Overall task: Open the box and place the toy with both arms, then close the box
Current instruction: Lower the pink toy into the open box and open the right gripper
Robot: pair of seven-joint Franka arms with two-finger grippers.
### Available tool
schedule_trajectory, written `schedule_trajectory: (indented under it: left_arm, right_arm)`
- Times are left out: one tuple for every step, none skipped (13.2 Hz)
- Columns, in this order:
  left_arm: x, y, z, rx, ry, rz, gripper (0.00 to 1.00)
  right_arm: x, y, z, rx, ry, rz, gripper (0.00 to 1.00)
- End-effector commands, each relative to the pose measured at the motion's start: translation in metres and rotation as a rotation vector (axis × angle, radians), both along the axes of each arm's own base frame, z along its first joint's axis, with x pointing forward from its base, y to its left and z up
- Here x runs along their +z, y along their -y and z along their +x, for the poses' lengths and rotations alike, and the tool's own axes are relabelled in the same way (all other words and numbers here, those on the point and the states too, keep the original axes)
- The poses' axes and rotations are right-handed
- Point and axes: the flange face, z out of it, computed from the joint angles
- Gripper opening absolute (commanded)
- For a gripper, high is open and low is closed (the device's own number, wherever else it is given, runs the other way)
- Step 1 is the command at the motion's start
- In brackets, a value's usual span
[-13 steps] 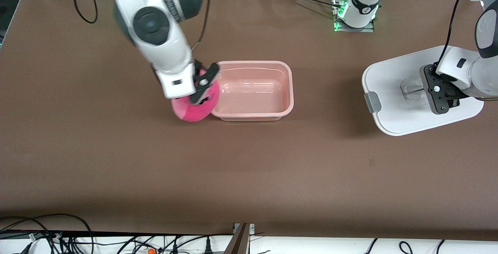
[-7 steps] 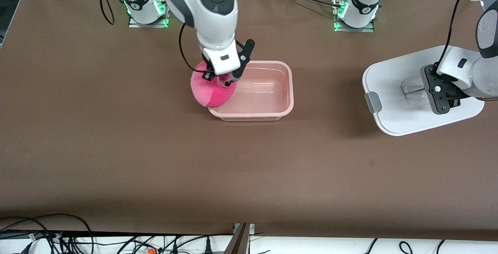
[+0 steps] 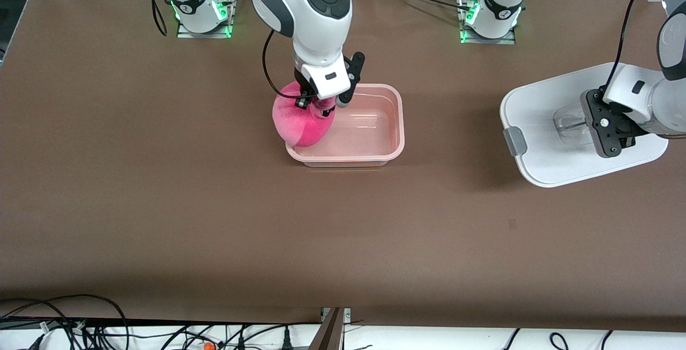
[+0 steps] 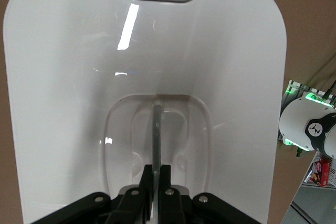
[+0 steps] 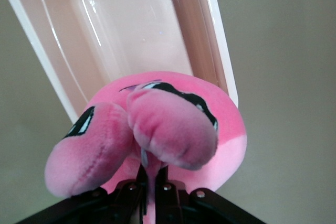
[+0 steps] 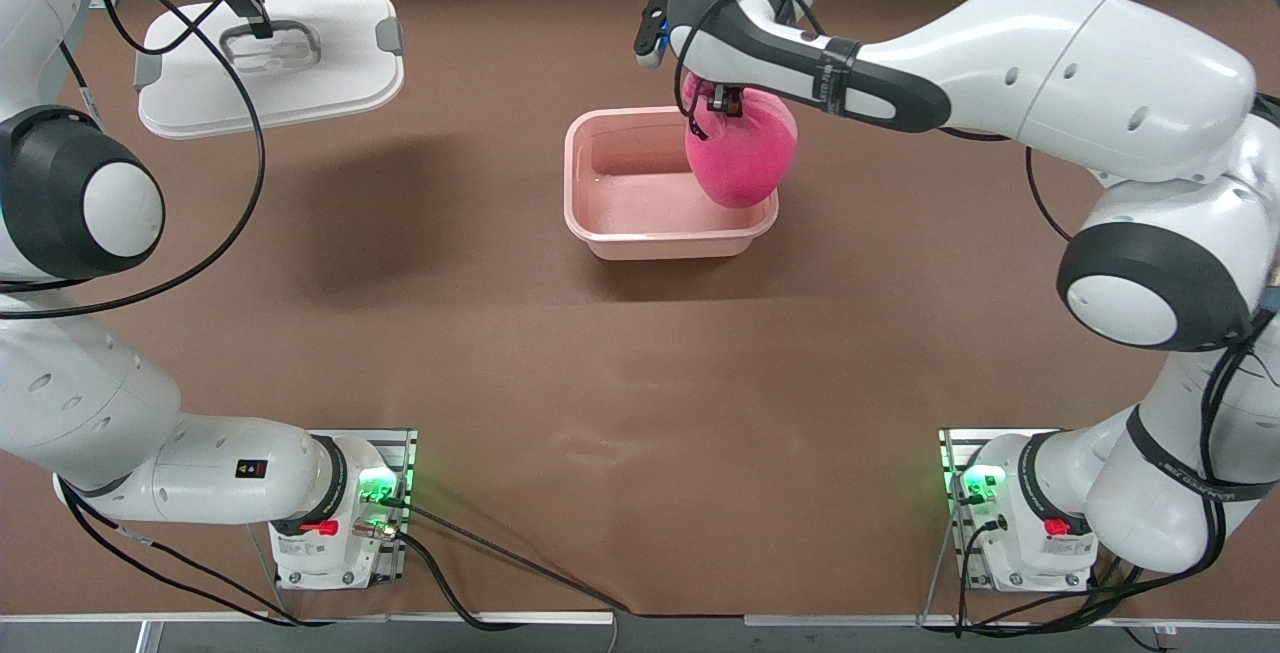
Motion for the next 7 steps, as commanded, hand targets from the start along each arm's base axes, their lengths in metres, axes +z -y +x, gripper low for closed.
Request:
schedule_trajectory:
  left_arm:
    - [0.007,-0.002,-0.001,-0.021,-0.004,0.008,0.00]
    - [0.007,-0.002,-0.001,-0.021,-0.004,0.008,0.00]
    - [0.007,-0.002,-0.001,-0.021,-0.004,0.008,0.00]
    - [0.007,-0.003,-0.001,-0.019,-0.004,0.008,0.00]
    - [0.007,-0.002,-0.001,-0.020,-0.004,0.007,0.00]
    - [0.007,-0.004,-0.001,-0.016,-0.005,0.008,0.00]
    - [0.007,-0.004,-0.001,-0.016,-0.005,0.008,0.00]
  right_arm:
    - [-0.020,-0.024,0.005,0.007,0.037,-0.041,0.00]
    - [-0.029,-0.026,0.006,-0.002,0.033,-0.049,0.00]
    - [-0.038,-0.029,0.004,-0.010,0.027,-0.057,0.00]
    - [-0.046,-0.030,0.004,-0.010,0.023,-0.065,0.00]
    - [-0.051,-0.034,0.003,-0.014,0.024,-0.064,0.00]
    - [-0.058,-0.037,0.003,-0.027,0.028,-0.062,0.00]
    - [-0.066,-0.046,-0.004,-0.032,0.034,-0.062,0.00]
